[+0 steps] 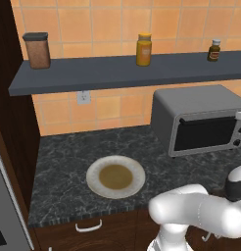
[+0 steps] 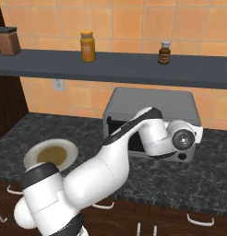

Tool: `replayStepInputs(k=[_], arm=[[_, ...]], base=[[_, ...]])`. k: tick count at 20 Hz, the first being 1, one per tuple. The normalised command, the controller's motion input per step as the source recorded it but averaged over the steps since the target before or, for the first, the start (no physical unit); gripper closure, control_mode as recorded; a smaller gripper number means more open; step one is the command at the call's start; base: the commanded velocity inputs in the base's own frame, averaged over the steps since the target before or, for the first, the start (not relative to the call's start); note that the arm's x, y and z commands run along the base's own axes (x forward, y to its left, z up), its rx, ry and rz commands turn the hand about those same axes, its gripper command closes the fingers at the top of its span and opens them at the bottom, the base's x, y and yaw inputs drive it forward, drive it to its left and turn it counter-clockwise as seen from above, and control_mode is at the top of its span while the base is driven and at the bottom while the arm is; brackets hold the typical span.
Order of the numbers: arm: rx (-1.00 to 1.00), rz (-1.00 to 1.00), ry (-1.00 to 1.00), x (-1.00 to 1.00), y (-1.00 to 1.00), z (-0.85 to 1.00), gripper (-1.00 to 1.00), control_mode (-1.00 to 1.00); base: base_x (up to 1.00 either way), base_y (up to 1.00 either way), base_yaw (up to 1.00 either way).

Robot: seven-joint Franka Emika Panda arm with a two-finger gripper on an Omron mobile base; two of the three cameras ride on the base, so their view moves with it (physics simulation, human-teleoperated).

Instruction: Pick up the kebab skewer and baguette bread, and place them inside the toaster oven. Close the toaster oven door and start by setting the timer.

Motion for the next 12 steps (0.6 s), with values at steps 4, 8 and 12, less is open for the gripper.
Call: replayStepInputs(k=[4, 8, 12], arm=[[0.00, 0.00, -0.01, 0.00, -0.21, -0.09, -1.00, -1.00], [0.00, 0.00, -0.04, 0.01, -0.13, -0.27, -1.00, -1.00], [0.00, 0.00, -0.13, 0.00, -0.18, -0.55, -1.00, -1.00]], base=[[0.00, 0.00, 0.00], [0.00, 0.00, 0.00], [0.00, 0.00, 0.00]])
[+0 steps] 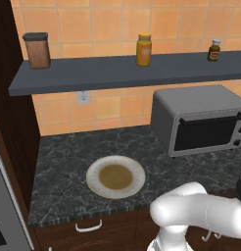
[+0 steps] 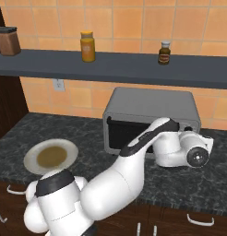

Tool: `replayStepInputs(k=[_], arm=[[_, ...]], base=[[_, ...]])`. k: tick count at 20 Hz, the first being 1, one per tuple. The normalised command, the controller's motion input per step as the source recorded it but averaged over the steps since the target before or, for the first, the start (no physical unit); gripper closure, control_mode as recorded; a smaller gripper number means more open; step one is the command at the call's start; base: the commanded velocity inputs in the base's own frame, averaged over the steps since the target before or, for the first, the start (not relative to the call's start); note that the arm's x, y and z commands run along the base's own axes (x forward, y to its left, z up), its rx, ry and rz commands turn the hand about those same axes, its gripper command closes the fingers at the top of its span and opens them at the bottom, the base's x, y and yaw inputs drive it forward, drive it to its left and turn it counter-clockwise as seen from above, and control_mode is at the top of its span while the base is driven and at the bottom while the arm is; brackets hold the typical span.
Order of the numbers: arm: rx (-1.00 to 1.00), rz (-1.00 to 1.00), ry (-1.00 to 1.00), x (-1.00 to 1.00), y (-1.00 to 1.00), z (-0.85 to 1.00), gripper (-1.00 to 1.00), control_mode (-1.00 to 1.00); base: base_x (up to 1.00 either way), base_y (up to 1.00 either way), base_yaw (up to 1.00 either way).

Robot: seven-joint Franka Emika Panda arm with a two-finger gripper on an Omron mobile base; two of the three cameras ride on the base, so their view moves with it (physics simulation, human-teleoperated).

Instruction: Pick up the kebab skewer and baguette bread, and place them inside the toaster oven. Close the toaster oven door and start by setting the timer.

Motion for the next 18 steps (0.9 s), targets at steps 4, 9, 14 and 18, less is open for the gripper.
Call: replayStepInputs(k=[4, 9, 14, 18], arm=[[0.00, 0.00, -0.10, 0.00, -0.14, -0.57, -1.00, -1.00], [0.00, 0.00, -0.03, 0.00, -0.01, -0.29, -1.00, -1.00], [0.00, 0.00, -0.01, 0.00, 0.00, -0.17, -1.00, -1.00], [0.00, 0.00, -0.04, 0.01, 0.00, -0.20, -1.00, -1.00]], base=[[0.00, 0.00, 0.00], [0.00, 0.00, 0.00], [0.00, 0.00, 0.00], [0.00, 0.00, 0.00]])
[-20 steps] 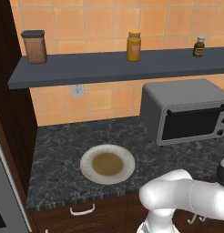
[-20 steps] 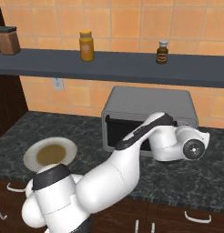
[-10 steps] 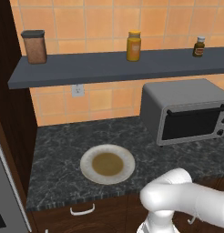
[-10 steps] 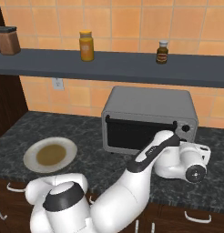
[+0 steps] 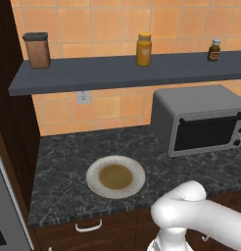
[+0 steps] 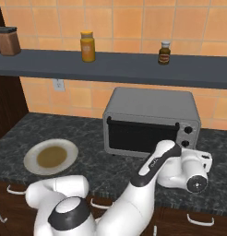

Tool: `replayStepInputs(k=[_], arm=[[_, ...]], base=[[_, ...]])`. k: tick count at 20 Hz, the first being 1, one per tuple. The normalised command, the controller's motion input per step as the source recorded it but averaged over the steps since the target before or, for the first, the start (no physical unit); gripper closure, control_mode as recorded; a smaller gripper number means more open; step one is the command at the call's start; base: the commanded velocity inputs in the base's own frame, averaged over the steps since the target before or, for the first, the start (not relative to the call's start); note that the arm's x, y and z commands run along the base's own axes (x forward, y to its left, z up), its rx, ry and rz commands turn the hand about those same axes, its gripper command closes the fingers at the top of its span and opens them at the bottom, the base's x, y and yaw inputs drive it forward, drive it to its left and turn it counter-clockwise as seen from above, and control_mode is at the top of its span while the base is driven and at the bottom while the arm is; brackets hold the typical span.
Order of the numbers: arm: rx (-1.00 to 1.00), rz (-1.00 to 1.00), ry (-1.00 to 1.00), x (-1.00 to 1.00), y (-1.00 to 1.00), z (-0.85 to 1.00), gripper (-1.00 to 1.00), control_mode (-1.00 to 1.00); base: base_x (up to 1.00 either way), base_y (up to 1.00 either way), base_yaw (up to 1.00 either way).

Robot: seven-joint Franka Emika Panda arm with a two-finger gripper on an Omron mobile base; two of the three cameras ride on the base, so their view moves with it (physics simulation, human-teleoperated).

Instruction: Pick up the kebab skewer and baguette bread, and place them inside the toaster oven. Close the toaster oven door and start by setting the timer.

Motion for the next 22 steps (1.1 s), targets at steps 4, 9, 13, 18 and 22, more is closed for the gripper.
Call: replayStepInputs(k=[4, 9, 13, 18, 22], arm=[[0.00, 0.00, -0.06, 0.18, -0.04, -0.06, -1.00, -1.00], [0.00, 0.00, -0.10, 0.24, -0.08, -0.21, -1.00, -1.00], [0.00, 0.00, -0.07, 0.15, -0.21, -0.20, -1.00, -1.00], [0.00, 0.00, -0.01, 0.07, -0.04, -0.05, -1.00, -1.00], [0.00, -0.01, 0.00, 0.05, 0.02, 0.06, -1.00, -1.00]], base=[[0.00, 0.00, 0.00], [0.00, 0.00, 0.00], [0.00, 0.00, 0.00], [0.00, 0.00, 0.00], [0.00, 0.00, 0.00]])
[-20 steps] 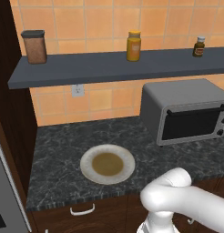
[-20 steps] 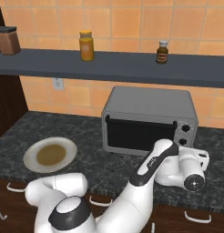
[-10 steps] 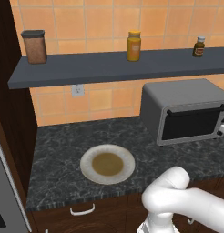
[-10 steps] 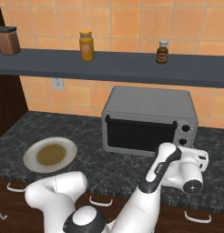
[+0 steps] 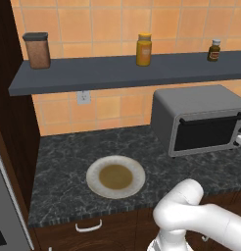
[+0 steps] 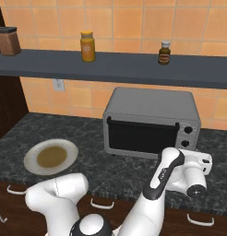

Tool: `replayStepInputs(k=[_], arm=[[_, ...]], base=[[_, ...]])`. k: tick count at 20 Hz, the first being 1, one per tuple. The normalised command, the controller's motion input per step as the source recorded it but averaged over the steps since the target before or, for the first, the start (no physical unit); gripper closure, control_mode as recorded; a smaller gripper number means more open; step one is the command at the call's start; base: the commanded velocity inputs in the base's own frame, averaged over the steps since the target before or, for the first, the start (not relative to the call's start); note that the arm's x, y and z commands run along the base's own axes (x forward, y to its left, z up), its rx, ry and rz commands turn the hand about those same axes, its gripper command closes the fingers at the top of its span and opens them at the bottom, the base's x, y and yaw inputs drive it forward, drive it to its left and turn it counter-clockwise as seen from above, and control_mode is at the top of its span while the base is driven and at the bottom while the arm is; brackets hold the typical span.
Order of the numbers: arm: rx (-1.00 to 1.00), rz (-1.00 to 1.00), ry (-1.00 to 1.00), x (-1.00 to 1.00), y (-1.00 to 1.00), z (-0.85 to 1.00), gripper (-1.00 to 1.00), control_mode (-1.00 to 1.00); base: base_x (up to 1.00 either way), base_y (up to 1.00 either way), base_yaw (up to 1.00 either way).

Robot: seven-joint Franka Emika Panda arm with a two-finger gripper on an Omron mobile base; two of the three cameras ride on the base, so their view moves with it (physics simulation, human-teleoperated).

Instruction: Pick up the kebab skewer and baguette bread, and place them inside the toaster oven. Close the toaster oven door and start by setting the timer.

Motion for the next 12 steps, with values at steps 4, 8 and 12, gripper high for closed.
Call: replayStepInputs(k=[4, 8, 12], arm=[[0.00, -0.01, 0.00, 0.10, 0.01, 0.10, -1.00, -1.00], [0.00, 0.00, 0.00, 0.15, 0.00, 0.00, -1.00, -1.00], [0.00, 0.00, 0.00, 0.13, 0.00, 0.00, -1.00, -1.00]], base=[[0.00, 0.00, 0.00], [0.00, 0.00, 0.00], [0.00, 0.00, 0.00]])
